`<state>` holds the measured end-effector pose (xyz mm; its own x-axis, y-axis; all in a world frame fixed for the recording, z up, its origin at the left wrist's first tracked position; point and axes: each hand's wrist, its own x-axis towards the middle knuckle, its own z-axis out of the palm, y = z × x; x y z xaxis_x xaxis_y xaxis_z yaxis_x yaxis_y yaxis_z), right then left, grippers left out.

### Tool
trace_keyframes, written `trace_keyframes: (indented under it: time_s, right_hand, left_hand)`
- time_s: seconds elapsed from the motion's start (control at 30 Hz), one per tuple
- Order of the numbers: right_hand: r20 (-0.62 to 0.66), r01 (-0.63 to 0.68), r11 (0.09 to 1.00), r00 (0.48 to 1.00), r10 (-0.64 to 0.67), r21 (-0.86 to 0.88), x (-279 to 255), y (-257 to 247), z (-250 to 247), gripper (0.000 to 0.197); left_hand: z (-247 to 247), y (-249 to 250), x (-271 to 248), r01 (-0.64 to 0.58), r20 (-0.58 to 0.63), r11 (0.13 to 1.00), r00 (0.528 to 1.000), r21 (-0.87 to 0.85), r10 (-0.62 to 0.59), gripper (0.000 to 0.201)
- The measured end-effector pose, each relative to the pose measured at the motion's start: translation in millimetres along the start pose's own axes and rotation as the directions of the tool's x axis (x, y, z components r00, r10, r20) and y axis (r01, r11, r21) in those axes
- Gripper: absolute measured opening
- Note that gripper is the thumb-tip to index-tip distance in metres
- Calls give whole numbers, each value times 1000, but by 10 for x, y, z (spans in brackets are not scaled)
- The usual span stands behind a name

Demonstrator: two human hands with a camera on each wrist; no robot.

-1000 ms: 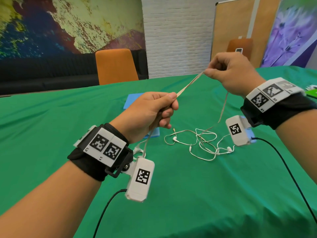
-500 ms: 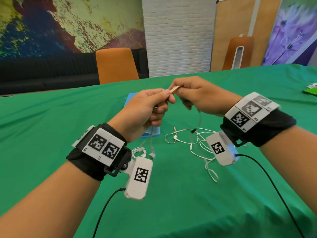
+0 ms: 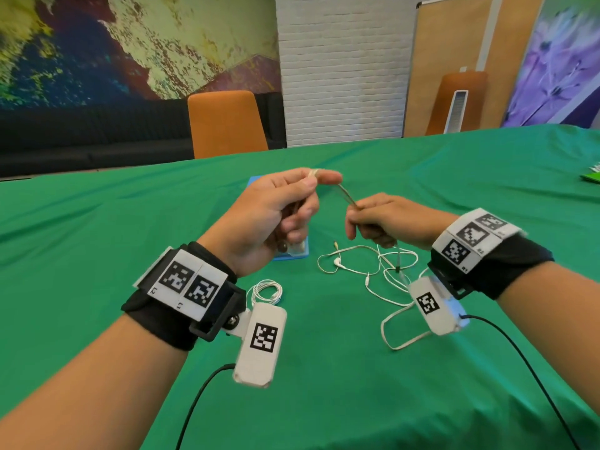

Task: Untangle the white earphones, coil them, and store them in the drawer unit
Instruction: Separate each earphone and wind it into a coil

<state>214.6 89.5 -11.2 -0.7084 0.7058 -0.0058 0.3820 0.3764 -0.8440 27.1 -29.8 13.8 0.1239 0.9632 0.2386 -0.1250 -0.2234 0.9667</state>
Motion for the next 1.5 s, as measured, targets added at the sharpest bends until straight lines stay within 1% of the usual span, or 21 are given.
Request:
trace_keyframes:
  time_s: [0.1, 0.17, 0.23, 0.3, 0.37, 0.47, 0.53, 0.6, 0.67, 0.73, 0.8, 0.83, 0.9, 0.97, 1.03, 1.1, 1.13, 1.27, 1.37, 1.43, 1.5]
  right_hand:
    - [146, 9, 1000, 989, -10, 4, -70, -19, 202, 32]
    - [189, 43, 999, 981, -40, -13, -143, -81, 292, 31]
    - [178, 116, 984, 980, -91, -137, -207, -159, 314, 27]
    - [154, 179, 938, 979, -138, -297, -256, -257, 293, 24]
    - [144, 192, 905, 979, -148, -380, -302, -373, 247, 19]
    - [114, 219, 876, 975, -188, -429, -384, -595, 138, 13]
    - [83, 256, 846, 966, -246, -468, -436, -744, 28, 9]
    - [39, 276, 788, 951, -306, -550, -467, -865, -97, 4]
    - [-5, 275, 718, 932, -362, -639, -485, -948, -218, 6]
    - [-32, 271, 682, 917, -397, -679, -491, -996, -322, 5]
    - [-49, 264, 672, 911, -409, -692, -483, -1013, -398, 2]
    - [-49, 264, 669, 910, -411, -695, -472, -1010, -423, 4]
    - [-45, 271, 667, 909, -415, -694, -435, -996, -443, 5]
    - [-47, 281, 672, 904, -426, -685, -398, -993, -455, 6]
    - [-57, 286, 689, 901, -430, -666, -368, -1010, -474, 7]
    - [-58, 289, 698, 902, -428, -656, -345, -1037, -498, 9]
    - [-56, 292, 709, 904, -423, -642, -330, -1042, -508, 10]
    - [-40, 246, 830, 951, -305, -500, -242, -979, -504, 18]
    - [40, 237, 880, 969, -243, -412, -167, -825, -402, 25]
    - [53, 245, 928, 969, -240, -281, -123, -692, -286, 28]
    - [39, 250, 960, 968, -247, -124, -99, -567, -152, 29]
  left_hand:
    - [9, -8, 51, -70, -108, 987, 993, -143, 55, 35]
    - [-27, -59, 84, -125, -210, 967, 975, -224, 78, 43]
    - [-64, -111, 118, -181, -299, 967, 946, -178, 122, 52]
    - [-96, -156, 143, -202, -321, 979, 928, -13, 187, 60]
    - [-112, -197, 163, -207, -276, 962, 928, 180, 252, 63]
    - [-89, -246, 154, -204, -138, 890, 950, 408, 281, 67]
    - [-46, -263, 127, -212, -32, 817, 962, 536, 271, 72]
    - [-11, -289, 111, -202, 30, 745, 971, 636, 237, 73]
    - [18, -328, 91, -199, 72, 727, 977, 657, 202, 71]
    - [21, -368, 62, -190, 101, 754, 981, 629, 163, 69]
    - [28, -349, 22, -150, 100, 789, 989, 596, 112, 66]
    - [39, -318, 5, -134, 98, 814, 991, 565, 95, 65]
    - [71, -250, -27, -118, 92, 864, 992, 490, 84, 61]
    - [99, -208, -36, -97, 82, 925, 994, 368, 72, 59]
    - [123, -190, -32, -93, 69, 965, 994, 246, 79, 44]
    - [153, -166, -28, -111, 43, 974, 994, 198, 104, 27]
    - [168, -158, -21, -121, 30, 975, 993, 185, 118, 26]
    - [192, -103, -7, -134, 16, 990, 991, 31, 134, 22]
    - [190, -70, 2, -135, 21, 990, 991, -39, 135, 21]
    - [184, -52, -2, -128, 10, 989, 992, -72, 129, 23]
    - [172, -37, -13, -127, -3, 986, 992, -103, 127, 27]
